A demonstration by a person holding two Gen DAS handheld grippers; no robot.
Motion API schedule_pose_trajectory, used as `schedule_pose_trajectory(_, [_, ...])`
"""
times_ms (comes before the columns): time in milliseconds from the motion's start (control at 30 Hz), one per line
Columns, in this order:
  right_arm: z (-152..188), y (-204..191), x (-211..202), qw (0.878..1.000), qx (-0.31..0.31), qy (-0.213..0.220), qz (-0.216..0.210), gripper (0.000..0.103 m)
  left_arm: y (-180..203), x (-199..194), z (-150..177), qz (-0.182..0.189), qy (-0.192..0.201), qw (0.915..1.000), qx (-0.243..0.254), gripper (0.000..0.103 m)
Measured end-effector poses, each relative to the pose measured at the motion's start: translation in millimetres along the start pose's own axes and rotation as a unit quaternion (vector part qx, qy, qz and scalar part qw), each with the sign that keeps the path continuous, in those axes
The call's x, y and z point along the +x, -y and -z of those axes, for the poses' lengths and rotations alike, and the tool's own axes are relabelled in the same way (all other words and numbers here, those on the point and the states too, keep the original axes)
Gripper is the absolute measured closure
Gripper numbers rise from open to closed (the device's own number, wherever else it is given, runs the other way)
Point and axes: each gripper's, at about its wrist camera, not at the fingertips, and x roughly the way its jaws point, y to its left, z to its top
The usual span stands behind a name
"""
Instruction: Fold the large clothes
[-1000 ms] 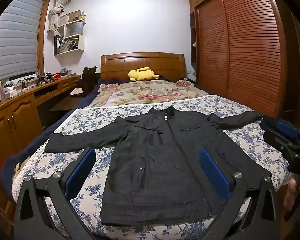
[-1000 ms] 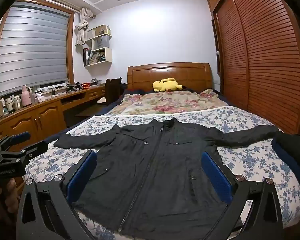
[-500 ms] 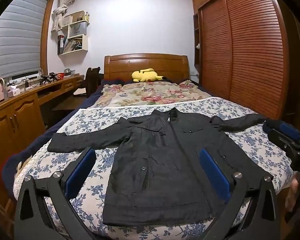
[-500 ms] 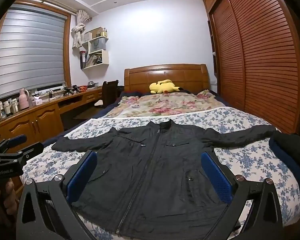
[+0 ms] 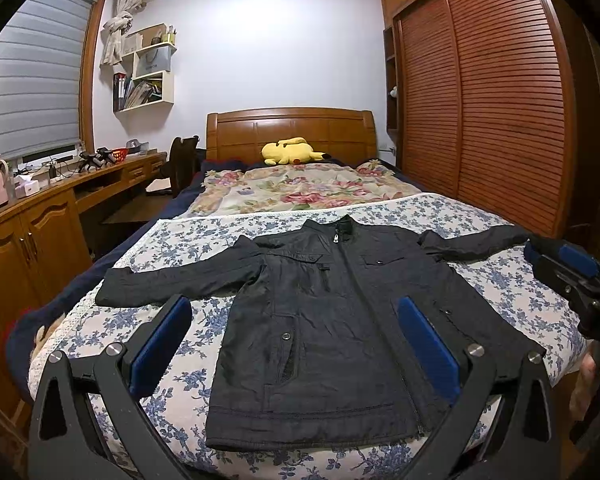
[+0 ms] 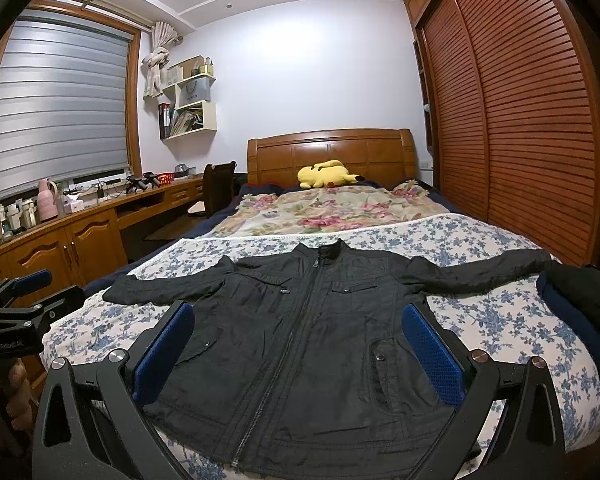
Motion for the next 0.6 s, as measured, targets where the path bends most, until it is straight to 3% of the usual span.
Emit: schedule_pose_trajectory(600, [1.0,-0.9,0.6,1.0,-0.002,0.002,0.001,0.0,2.1,-6.8,0.7,-0.009,0.006,0.9999,0.007,0.0])
